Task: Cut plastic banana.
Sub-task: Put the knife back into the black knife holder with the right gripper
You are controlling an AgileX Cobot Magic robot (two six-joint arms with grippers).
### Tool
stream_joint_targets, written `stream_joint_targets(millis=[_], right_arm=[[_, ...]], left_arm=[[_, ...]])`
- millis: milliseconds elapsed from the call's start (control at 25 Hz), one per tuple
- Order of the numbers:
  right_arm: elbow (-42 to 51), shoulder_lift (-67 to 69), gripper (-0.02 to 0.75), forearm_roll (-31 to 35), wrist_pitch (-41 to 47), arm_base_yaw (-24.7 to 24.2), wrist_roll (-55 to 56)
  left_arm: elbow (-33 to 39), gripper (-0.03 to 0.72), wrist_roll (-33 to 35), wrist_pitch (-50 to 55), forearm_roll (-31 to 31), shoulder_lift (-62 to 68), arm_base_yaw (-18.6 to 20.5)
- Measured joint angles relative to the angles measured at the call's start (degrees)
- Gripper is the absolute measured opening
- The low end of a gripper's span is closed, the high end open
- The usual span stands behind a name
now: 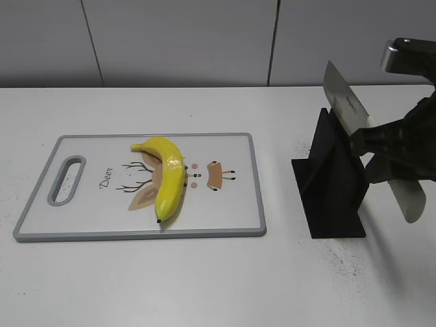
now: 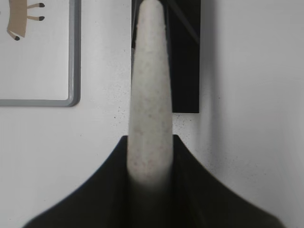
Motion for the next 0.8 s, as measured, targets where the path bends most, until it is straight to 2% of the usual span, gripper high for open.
stream_joint_targets(millis=[800], right_arm=[[0.5, 6.2, 0.16, 0.4, 1.9, 0.0, 0.0]], left_arm=[[0.0, 0.512, 0.0, 0.0, 0.0, 0.0, 0.0]])
